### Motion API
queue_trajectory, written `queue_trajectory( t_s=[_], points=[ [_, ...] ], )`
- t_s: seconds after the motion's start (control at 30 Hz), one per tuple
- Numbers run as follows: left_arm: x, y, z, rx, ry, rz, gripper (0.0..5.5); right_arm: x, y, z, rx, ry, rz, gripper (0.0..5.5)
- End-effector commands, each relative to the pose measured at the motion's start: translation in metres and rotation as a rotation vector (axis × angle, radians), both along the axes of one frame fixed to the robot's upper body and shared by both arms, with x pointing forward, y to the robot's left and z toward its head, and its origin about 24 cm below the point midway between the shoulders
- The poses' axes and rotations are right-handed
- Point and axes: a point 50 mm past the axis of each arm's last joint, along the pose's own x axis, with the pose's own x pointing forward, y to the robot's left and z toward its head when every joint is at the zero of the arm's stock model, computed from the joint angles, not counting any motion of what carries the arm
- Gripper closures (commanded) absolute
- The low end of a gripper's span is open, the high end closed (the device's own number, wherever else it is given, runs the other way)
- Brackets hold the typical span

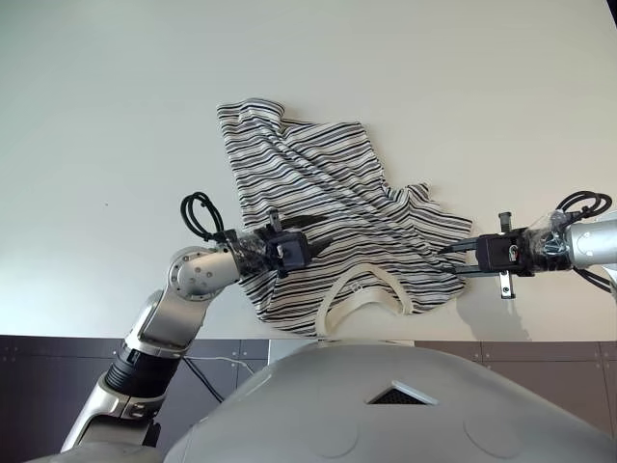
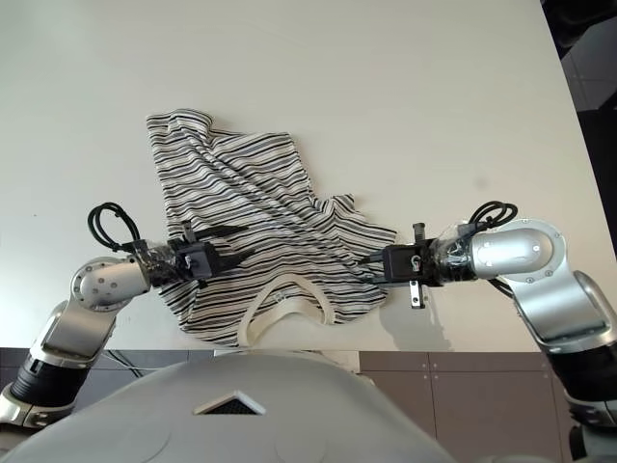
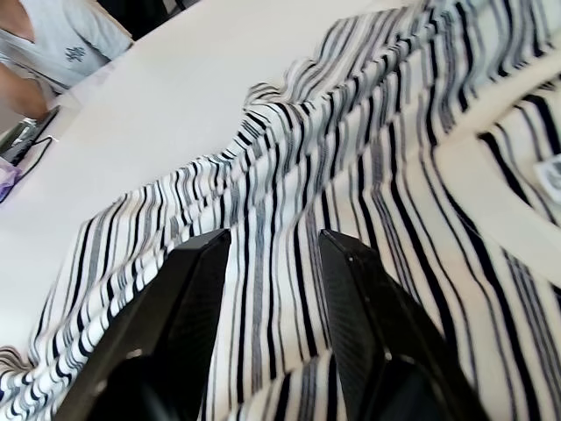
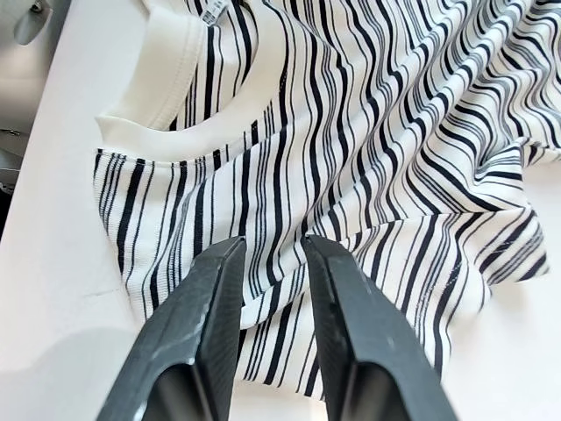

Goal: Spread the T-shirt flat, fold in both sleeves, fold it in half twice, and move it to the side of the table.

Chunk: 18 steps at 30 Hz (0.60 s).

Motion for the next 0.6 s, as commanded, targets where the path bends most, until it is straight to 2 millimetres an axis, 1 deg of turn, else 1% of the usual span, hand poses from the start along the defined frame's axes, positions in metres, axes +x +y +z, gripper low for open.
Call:
queue_trajectory(
  t_s=[0.03, 0.1, 0.17, 0.23, 0.27, 0.33, 0.37, 0.4, 0.47, 0.53, 0.6],
  points=[
    [-0.019, 0.013, -0.014, 0.151, 0.040, -0.086, 3.64, -0.001, 0.000, 0.011, 0.010, 0.023, -0.006, 4.26],
    [-0.024, 0.024, -0.021, 0.219, 0.053, -0.126, 3.64, 0.000, 0.003, 0.019, 0.057, 0.040, -0.025, 4.26],
    [-0.026, 0.039, -0.026, 0.293, 0.049, -0.163, 3.64, 0.009, 0.006, 0.033, 0.142, 0.055, -0.071, 4.26],
    [-0.026, 0.056, -0.026, 0.358, 0.050, -0.208, 3.64, 0.025, 0.009, 0.050, 0.261, 0.049, -0.139, 4.26],
    [-0.026, 0.062, -0.025, 0.371, 0.053, -0.229, 3.64, 0.032, 0.011, 0.057, 0.312, 0.045, -0.166, 4.26],
    [-0.028, 0.067, -0.020, 0.368, 0.069, -0.281, 3.64, 0.053, 0.023, 0.066, 0.414, -0.017, -0.237, 4.26],
    [-0.028, 0.069, -0.017, 0.361, 0.075, -0.305, 3.64, 0.065, 0.030, 0.067, 0.445, -0.055, -0.271, 4.26],
    [-0.028, 0.071, -0.014, 0.352, 0.081, -0.327, 3.64, 0.076, 0.038, 0.064, 0.451, -0.094, -0.294, 4.26],
    [-0.028, 0.073, -0.010, 0.335, 0.103, -0.363, 3.64, 0.087, 0.049, 0.056, 0.436, -0.134, -0.307, 4.26],
    [-0.029, 0.082, -0.006, 0.345, 0.138, -0.393, 3.64, 0.096, 0.059, 0.044, 0.414, -0.149, -0.307, 4.26],
    [-0.020, 0.091, -0.004, 0.371, 0.122, -0.391, 3.64, 0.104, 0.069, 0.027, 0.394, -0.145, -0.304, 4.26]
  ],
)
